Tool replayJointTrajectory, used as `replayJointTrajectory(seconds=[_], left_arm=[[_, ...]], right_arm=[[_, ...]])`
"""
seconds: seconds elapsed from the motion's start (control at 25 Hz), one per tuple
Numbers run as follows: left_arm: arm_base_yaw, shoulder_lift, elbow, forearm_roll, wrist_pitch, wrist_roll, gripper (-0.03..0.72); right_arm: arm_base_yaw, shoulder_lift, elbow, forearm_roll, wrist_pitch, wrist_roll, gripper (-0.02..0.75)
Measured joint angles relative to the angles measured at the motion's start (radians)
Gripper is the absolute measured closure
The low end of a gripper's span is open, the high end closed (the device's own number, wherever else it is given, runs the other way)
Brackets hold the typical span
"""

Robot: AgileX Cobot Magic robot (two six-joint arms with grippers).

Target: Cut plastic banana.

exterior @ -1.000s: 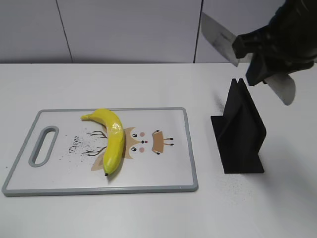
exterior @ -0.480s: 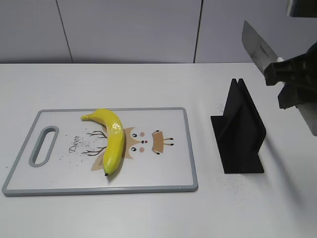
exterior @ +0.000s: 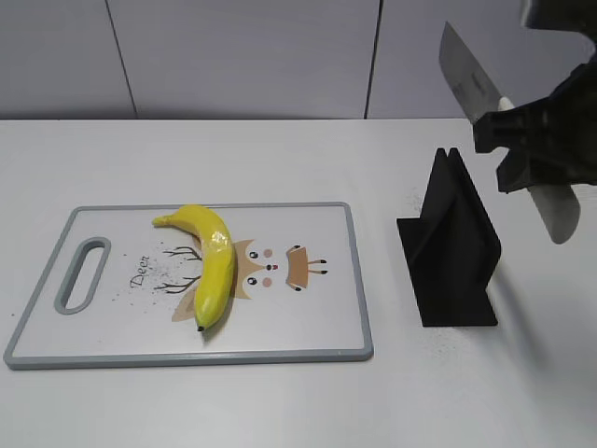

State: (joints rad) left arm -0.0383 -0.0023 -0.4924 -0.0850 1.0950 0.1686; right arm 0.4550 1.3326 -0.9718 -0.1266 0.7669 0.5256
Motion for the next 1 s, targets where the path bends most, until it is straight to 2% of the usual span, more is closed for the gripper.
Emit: replayJointTrajectory(seconds=[0.36,1.0], left_arm=[[0.0,-0.001,0.0,-0.001,0.003,0.0,0.149],[0.0,-0.001,0.0,-0.003,0.003,0.0,0.164]], right_arm=[[0.0,0.042,0.0,-0.061,-0.002,0.042,0.578],[0.0,0.151,0.0,-0.064,-0.012,0.045,0.577]])
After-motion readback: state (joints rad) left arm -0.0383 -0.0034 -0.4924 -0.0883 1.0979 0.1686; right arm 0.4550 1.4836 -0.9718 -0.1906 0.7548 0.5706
